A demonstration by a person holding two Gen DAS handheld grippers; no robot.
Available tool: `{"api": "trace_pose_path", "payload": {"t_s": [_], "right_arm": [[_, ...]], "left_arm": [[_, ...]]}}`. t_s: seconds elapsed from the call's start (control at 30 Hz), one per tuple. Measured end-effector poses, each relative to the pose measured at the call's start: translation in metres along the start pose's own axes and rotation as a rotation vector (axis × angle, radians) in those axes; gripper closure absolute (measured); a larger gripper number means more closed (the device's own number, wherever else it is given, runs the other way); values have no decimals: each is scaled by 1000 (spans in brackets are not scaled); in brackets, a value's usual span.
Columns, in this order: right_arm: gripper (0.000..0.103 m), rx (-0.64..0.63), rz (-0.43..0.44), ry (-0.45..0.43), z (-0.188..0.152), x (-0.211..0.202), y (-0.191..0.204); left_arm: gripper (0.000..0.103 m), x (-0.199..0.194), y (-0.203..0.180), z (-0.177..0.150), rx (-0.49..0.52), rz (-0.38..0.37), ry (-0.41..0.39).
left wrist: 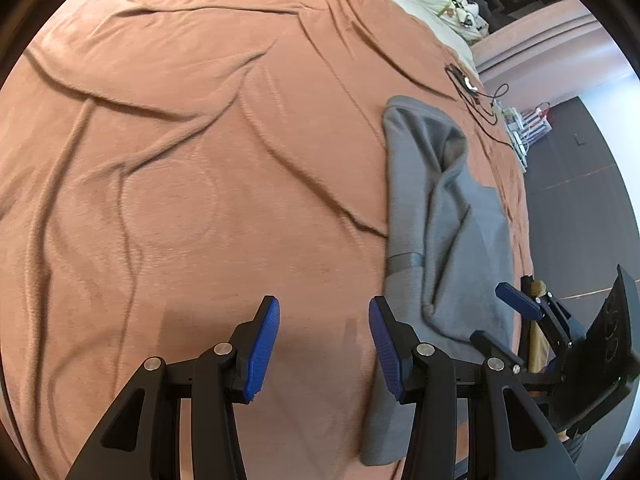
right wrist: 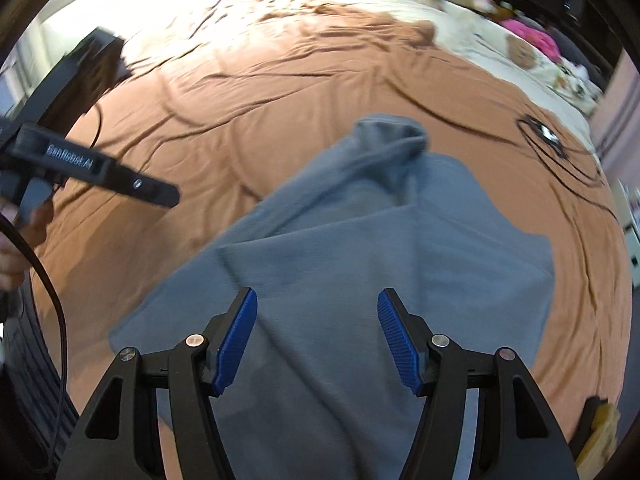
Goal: Fold small clothes
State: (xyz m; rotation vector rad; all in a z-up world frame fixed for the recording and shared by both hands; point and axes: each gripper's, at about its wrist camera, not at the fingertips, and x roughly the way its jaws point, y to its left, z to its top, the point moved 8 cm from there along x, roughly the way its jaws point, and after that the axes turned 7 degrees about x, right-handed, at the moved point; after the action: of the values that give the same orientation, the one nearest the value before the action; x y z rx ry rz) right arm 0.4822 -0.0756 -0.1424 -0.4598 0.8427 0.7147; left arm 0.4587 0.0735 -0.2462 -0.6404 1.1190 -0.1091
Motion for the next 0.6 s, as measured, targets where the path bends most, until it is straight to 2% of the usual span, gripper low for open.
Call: {"api": "trace_pose_path", "payload": {"t_s": [0.23,0.27,0.3,0.37,0.4,0.5,0.6], "right_arm": [[42,-55,18,53,-7,22,22],[45,-65,10,62,-9,27,24],[53,-77,0,72,-11,32,25],[64,-95,-33,81,-12,42,28],[75,-95,-43,70,-11,43,28],[96,-79,-20,55,-4,40,28],[98,-58,-29,22,2,32,21]], "left_arm": [[54,-2,14,-4,-19,0,0],[54,-3,14,-4,-21,-1,0],[54,-3,14,-4,-21,-2,0],[54,-3,13,-4,-17,-2,-1],[54,-4,12,-4,-11,-2,-2],[54,-3,3,-4,21,-8,1],[54,-1,-8,-3,42,-21,2]]}}
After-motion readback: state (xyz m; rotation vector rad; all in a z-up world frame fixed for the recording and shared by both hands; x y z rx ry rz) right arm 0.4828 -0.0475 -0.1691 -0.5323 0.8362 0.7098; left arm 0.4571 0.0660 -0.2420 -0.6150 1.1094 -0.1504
